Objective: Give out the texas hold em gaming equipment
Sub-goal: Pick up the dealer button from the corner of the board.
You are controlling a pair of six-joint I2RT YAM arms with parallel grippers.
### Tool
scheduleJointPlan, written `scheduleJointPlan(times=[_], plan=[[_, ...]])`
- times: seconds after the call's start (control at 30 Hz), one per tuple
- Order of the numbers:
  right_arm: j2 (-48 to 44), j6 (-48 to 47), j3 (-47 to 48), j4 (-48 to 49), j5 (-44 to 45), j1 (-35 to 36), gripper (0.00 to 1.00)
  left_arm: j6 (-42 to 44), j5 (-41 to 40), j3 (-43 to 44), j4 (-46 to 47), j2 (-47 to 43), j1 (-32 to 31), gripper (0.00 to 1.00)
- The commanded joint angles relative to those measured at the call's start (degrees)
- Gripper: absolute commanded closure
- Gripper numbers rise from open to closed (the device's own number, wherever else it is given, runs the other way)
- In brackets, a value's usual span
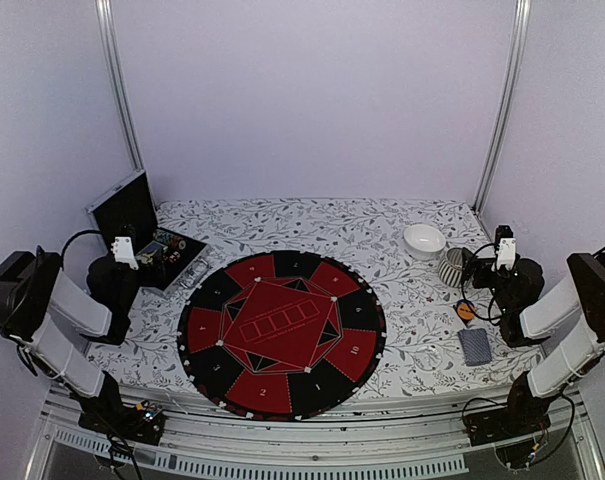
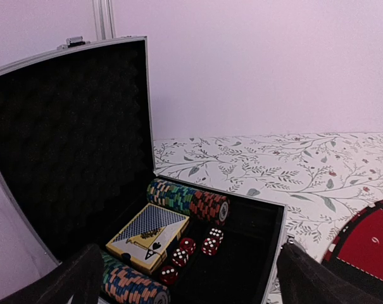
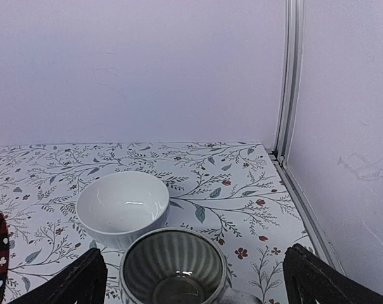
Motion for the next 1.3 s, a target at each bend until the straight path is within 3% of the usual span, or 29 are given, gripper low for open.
scheduleJointPlan(times=[0.0, 0.27, 0.37, 0.43, 0.57, 0.7, 0.77, 0.87, 0.93, 1.03, 1.13, 1.27], plan=[[0.52, -0.45, 1.16, 1.51, -0.37, -0.40, 0.01, 0.53, 0.62, 0.83, 2.27, 0.57, -0.56, 0.02], [0.17, -0.27, 1.94, 0.19, -3.37, -1.37, 0.01, 0.57, 1.63, 0.84, 2.14, 0.42, -0.25, 0.02], [-6.74, 0.51, 5.45, -11.00, 0.62, -1.38, 0.01, 2.30, 1.67, 1.71, -1.22, -2.04, -1.50, 0.02], [-12.90, 3.37, 8.11, -19.91, 4.43, -1.38, 0.01, 2.71, -3.79, 0.72, -2.28, -5.96, -3.69, 0.02], [-25.11, 7.12, 11.59, -28.20, -3.35, -1.41, 0.01, 5.21, -16.48, -1.44, -3.73, -16.44, -10.54, 0.02], [-31.18, 15.79, 18.51, -36.55, -17.24, -1.33, 0.01, 0.03, -14.54, 5.67, -22.28, -30.82, -16.02, 0.02], [-31.40, 21.17, 22.60, -39.66, -26.31, -1.33, 0.01, -5.91, -9.41, 10.47, -33.41, -36.74, -17.06, 0.02], [-29.88, 26.19, 27.30, -44.10, -38.51, -0.91, 0.01, -12.75, 0.24, 17.21, -46.42, -40.72, -18.33, 0.02], [-29.07, 29.03, 29.84, -50.95, -40.94, 1.30, 0.01, -15.39, 5.16, 21.93, -53.53, -41.34, -19.87, 0.02], [-27.64, 22.69, 36.05, -69.82, -29.96, 10.70, 0.01, -16.28, 10.21, 29.86, -64.40, -40.17, -23.33, 0.02], [-23.31, 15.11, 42.71, -90.54, -8.62, 23.44, 0.01, -15.64, 12.80, 35.49, -74.01, -37.48, -26.60, 0.02], [-16.34, 19.08, 45.71, -109.63, 7.97, 34.45, 0.01, -13.69, 16.13, 40.62, -83.28, -33.52, -29.82, 0.02]])
